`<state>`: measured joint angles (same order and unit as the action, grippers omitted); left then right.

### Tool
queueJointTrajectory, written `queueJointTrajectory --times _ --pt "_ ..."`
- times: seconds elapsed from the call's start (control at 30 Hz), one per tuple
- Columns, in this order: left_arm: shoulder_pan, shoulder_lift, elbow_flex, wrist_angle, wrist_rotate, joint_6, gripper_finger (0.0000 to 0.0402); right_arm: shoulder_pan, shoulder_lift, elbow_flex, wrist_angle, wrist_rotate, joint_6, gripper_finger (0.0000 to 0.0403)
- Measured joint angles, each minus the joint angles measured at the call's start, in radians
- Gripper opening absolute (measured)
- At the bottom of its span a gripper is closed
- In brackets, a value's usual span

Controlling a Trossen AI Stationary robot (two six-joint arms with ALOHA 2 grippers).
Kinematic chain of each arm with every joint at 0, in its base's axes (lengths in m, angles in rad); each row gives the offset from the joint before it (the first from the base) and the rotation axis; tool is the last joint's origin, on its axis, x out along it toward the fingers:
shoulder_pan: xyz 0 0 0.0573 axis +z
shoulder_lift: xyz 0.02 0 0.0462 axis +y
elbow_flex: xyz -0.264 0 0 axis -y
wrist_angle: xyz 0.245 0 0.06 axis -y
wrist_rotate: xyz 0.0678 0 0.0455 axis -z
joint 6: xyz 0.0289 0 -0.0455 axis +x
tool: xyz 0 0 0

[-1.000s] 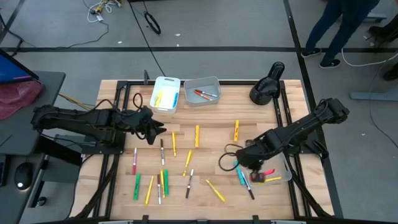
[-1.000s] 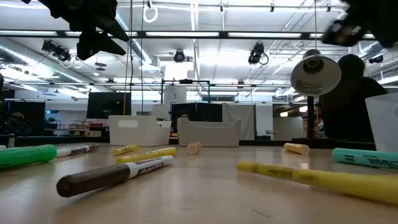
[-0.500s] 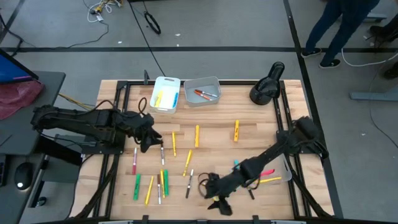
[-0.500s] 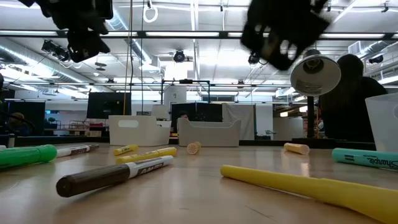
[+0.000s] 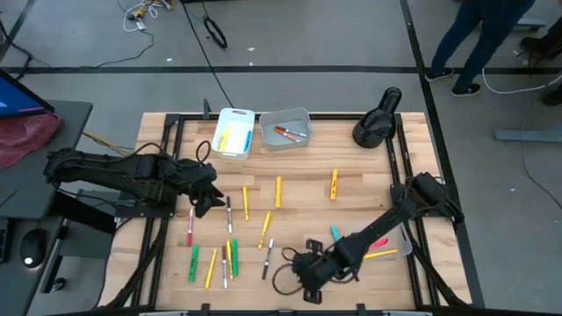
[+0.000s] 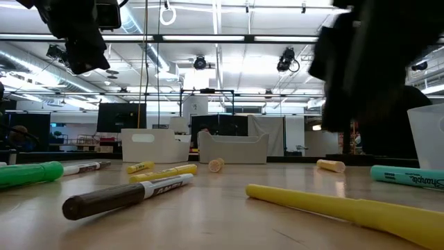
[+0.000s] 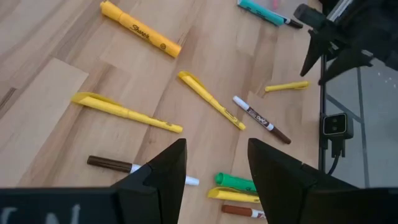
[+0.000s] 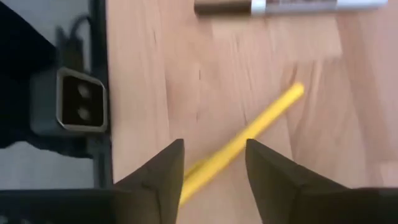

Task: Pick & Place Markers
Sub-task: Put the yellow pen into the transparent bin

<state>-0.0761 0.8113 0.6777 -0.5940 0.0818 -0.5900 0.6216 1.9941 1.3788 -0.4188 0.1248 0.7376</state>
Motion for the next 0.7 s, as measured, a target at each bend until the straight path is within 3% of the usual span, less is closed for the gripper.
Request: queueJointTrajectory --times 0.27,0.37,0.7 --pt "0.000 0.000 0.000 -0.011 0.000 0.000 0.0177 0.046 0.108 0.001 0.097 0.079 0.034 0.0122" --pt "0.000 0.000 0.000 -0.012 0.000 -0.004 0.0177 0.052 0.136 0.003 0.069 0.131 0.119 0.0105" --pt "0.000 0.000 0.000 -0.012 -0.002 -0.008 0.0177 0.040 0.125 -0.003 0.176 0.198 0.189 0.0050"
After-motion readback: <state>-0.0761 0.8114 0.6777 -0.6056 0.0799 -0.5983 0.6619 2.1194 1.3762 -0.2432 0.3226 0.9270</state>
